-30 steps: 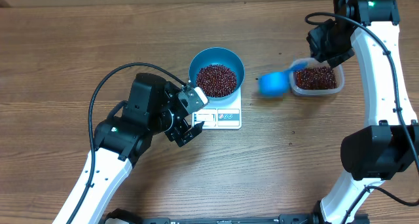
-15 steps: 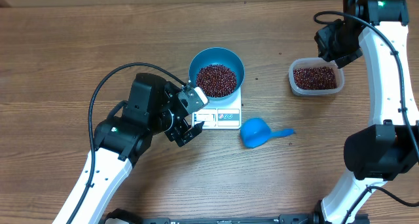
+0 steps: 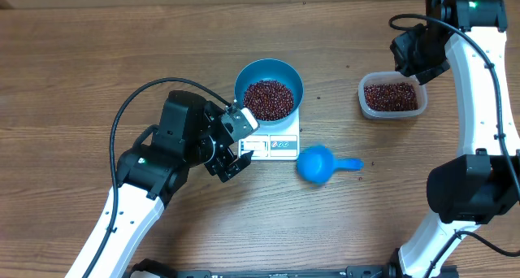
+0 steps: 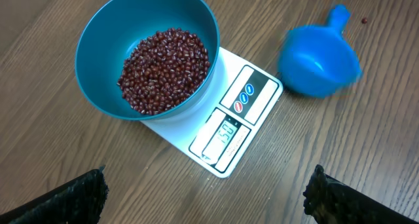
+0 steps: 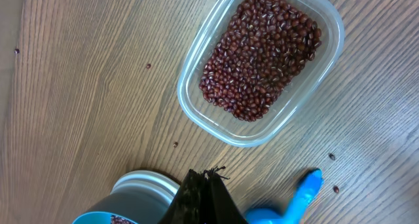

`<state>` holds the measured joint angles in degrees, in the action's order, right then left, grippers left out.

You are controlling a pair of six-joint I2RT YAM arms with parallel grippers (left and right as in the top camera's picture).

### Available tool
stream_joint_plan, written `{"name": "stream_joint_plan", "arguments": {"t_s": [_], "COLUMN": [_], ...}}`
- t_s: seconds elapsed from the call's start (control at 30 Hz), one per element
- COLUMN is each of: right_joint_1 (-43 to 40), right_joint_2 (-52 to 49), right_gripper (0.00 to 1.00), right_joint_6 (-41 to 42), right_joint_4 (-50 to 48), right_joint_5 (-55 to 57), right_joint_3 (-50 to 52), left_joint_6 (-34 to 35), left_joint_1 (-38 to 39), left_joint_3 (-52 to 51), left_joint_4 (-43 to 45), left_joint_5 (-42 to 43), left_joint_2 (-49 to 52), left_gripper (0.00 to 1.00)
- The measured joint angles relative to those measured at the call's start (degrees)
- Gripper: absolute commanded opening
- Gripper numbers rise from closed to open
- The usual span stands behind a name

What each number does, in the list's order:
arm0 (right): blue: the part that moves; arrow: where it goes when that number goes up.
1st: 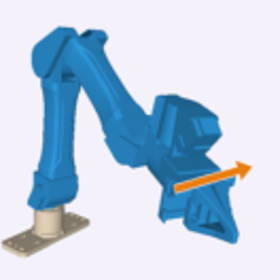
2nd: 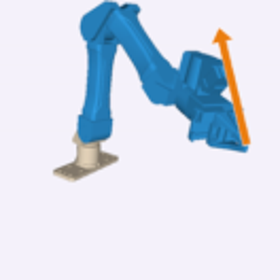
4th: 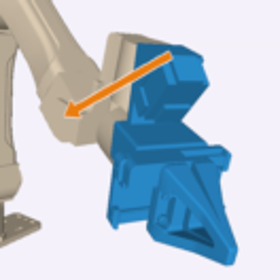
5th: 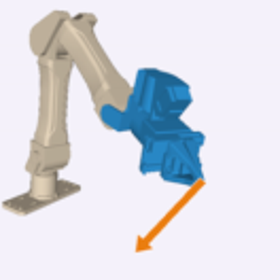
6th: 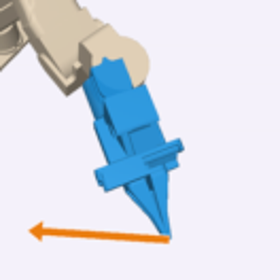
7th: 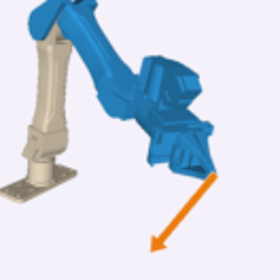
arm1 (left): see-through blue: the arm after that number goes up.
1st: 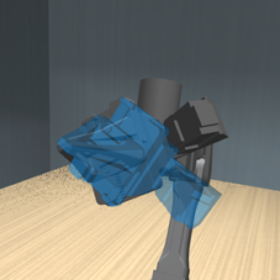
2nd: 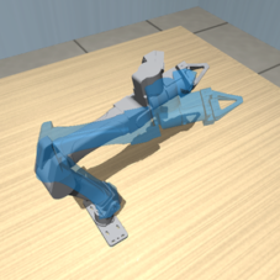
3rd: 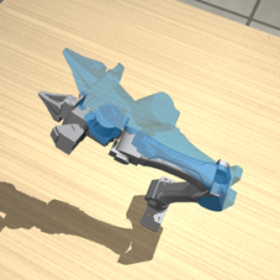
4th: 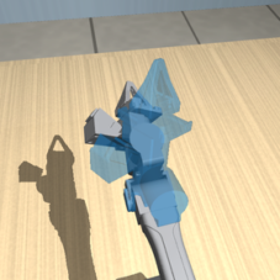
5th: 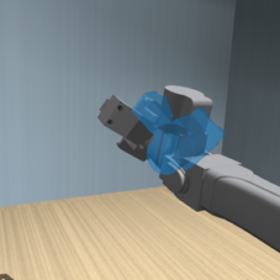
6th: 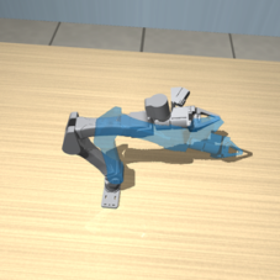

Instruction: Scoop item into bowl and weigh 150g on scale

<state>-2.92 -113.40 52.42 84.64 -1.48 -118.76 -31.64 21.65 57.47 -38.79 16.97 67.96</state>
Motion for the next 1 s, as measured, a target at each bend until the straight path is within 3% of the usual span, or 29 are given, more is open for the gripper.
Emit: {"name": "stream_joint_plan", "arguments": {"t_s": [0.23, 0.57, 0.77, 0.93, 1.0], "right_joint_1": [0.00, 0.00, 0.00, 0.02, 0.00], "right_joint_2": [0.00, 0.00, 0.00, 0.00, 0.00], "right_gripper": [0.05, 0.22, 0.47, 0.75, 0.78], "right_joint_6": [0.00, -0.15, 0.02, 0.09, -0.26], "right_joint_4": [-0.20, -2.89, -5.31, -6.23, -6.29], "right_joint_5": [0.42, 0.48, 1.77, 3.13, 3.43], "right_joint_3": [0.00, 0.00, -0.02, -0.07, -0.07], "left_joint_6": [0.00, 0.00, 0.00, 0.00, 0.00], "left_joint_1": [0.00, 0.00, 0.00, 0.00, 0.00], "left_joint_3": [0.00, 0.00, 0.00, 0.00, 0.00], "left_joint_4": [0.00, 0.00, 0.00, 0.00, -0.02], "left_joint_5": [0.00, 0.00, 0.00, 0.00, 0.02], "left_joint_2": [0.00, 0.00, 0.00, 0.00, 0.00], "left_gripper": [1.00, 1.00, 0.99, 1.00, 1.00]}}
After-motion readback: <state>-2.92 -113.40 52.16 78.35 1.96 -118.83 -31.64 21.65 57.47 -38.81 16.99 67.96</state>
